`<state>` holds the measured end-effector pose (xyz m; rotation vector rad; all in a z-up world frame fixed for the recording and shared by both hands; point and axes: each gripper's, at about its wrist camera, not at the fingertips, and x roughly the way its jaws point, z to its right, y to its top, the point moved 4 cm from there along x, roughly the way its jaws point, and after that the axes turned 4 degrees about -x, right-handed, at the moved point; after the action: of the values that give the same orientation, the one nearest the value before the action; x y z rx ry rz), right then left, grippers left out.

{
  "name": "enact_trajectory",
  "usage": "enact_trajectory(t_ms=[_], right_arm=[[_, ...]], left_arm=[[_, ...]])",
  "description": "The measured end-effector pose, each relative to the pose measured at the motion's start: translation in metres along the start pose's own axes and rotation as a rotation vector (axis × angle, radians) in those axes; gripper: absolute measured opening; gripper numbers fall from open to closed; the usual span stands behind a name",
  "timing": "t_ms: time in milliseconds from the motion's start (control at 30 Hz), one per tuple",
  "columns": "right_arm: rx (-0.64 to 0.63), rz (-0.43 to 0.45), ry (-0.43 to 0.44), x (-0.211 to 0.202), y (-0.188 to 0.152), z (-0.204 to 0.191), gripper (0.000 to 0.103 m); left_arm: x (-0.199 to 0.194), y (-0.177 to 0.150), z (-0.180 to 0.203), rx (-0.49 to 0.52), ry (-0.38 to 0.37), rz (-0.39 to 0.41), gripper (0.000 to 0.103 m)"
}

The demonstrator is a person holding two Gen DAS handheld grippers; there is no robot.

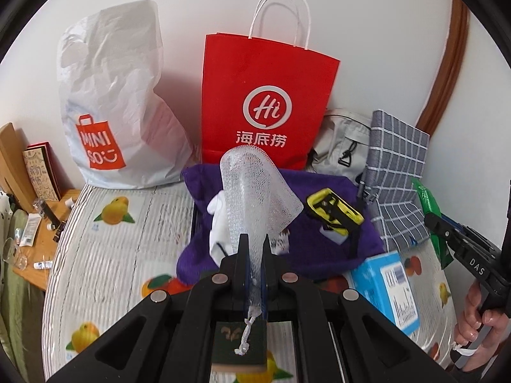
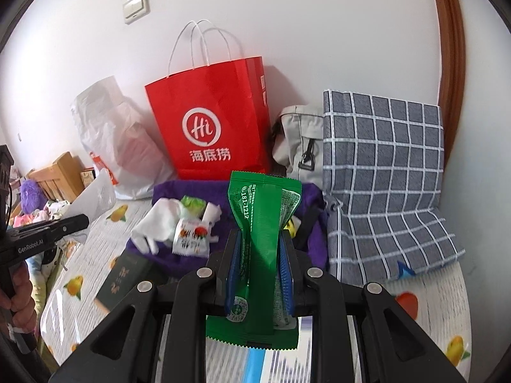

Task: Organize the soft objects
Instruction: 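Carry the green packet in the right gripper and mesh bag in the left over the towel, then lower both items onto the towel and open both grippers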

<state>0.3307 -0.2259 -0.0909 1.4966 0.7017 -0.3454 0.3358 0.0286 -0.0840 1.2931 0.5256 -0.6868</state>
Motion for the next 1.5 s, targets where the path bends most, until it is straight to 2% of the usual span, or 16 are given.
enact_trajectory(t_ms=[267,533,700,867,1033,1267,1500], right_arm=[[0.021,0.010,0.018,0.037,0.034,0.014,0.023],[0.010,-0.017,0.033,0.082,0.055,0.015,0.023],[0.007,-0.044,0.052,0.109,0.049,0.015,0.023],[0.025,-0.115,0.069,0.140,0.037,0.024,0.023],[0.018,-0.169,0.048,0.162,0.027,0.034,0.023],[0.006,-0.242,0.033,0.184,0.015,0.039,0.024],[0.010,-0.272,0.026,0.195,0.009,0.039,0.027]], left_arm=[[0.041,0.025,0.006,0.009,-0.011,-0.030,0.005],[0.078,0.042,0.015,0.013,-0.045,-0.051,0.005],[0.106,0.045,0.020,0.036,-0.054,-0.083,0.005],[0.134,0.047,0.020,0.032,-0.052,-0.119,0.005],[0.145,0.045,0.020,0.046,-0.053,-0.136,0.005],[0.160,0.041,0.012,0.013,-0.084,-0.183,0.006],[0.165,0.038,0.010,0.002,-0.102,-0.203,0.006]])
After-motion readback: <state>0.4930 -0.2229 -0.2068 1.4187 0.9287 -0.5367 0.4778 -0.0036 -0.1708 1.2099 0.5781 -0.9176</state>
